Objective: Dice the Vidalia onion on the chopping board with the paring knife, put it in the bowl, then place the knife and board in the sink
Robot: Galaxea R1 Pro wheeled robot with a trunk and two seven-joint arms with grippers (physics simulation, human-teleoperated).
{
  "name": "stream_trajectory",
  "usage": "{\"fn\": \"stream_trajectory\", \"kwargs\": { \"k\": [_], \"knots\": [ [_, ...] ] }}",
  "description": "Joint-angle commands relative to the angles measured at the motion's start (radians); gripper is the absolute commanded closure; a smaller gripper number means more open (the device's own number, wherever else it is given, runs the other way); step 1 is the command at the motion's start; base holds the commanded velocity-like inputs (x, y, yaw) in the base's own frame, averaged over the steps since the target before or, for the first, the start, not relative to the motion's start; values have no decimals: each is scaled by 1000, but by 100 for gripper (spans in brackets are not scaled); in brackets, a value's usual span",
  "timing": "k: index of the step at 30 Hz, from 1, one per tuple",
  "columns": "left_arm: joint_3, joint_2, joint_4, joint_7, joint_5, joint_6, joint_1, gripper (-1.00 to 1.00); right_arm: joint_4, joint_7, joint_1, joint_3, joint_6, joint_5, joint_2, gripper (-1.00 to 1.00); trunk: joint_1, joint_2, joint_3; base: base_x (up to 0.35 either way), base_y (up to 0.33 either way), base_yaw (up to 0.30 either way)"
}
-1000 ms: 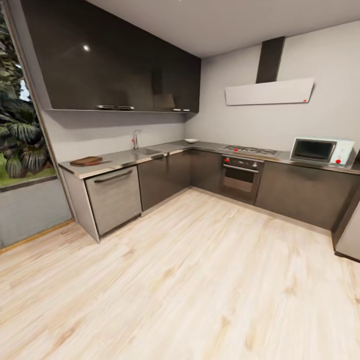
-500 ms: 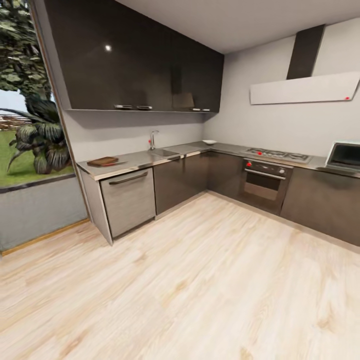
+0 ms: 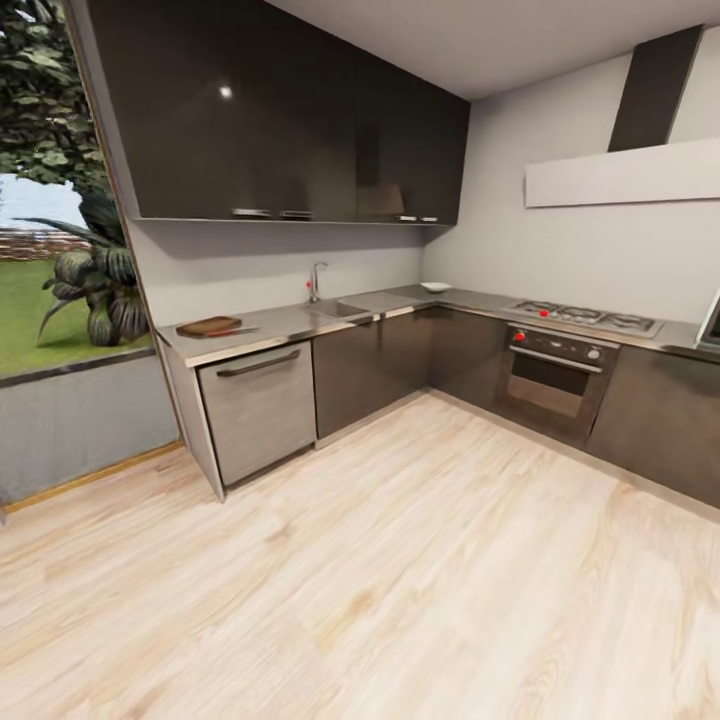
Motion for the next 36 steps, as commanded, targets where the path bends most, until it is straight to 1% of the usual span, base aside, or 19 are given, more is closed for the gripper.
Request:
{"fn": "stream_trajectory", "kwargs": {
  "k": [1, 32, 36],
  "knots": [
    [1, 0, -2, -1, 0, -1, 0, -100, 2, -1, -1, 0, -5, 0, 0, -100, 1, 0, -1, 312, -197, 1],
    [1, 0, -2, -1, 0, -1, 1, -100, 2, -1, -1, 0, -6, 0, 0, -100, 1, 0, -1, 311, -197, 0],
    [1, 0, -2, -1, 0, -1, 1, -100, 2, -1, -1, 0, -6, 0, 0, -100, 1, 0, -1, 311, -181, -70]
  ]
}}
